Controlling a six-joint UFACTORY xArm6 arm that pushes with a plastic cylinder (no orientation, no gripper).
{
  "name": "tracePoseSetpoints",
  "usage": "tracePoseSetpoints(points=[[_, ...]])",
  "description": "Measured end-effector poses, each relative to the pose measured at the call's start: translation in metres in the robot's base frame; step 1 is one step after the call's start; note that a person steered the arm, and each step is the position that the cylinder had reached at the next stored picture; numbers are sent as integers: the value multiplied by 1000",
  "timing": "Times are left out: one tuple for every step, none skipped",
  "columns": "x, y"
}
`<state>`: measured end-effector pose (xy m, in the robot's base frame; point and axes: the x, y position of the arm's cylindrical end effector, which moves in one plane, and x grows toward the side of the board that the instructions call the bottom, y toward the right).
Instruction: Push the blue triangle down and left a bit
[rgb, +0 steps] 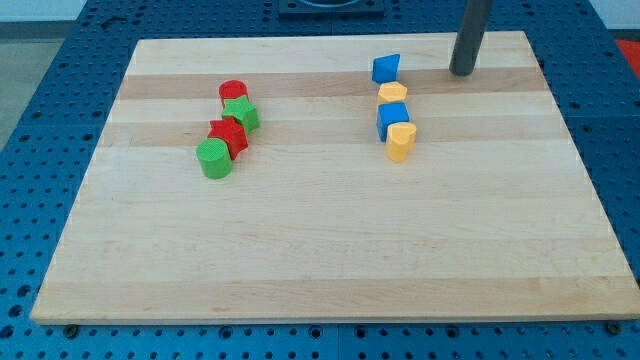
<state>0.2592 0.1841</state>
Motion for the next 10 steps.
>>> tracePoseSetpoints(points=[[-15,-10],[-15,-30],[-15,-50],[-15,-66],[-10,-77],[2,-81],[18,-84],[28,-90],[30,-101],[25,-117]])
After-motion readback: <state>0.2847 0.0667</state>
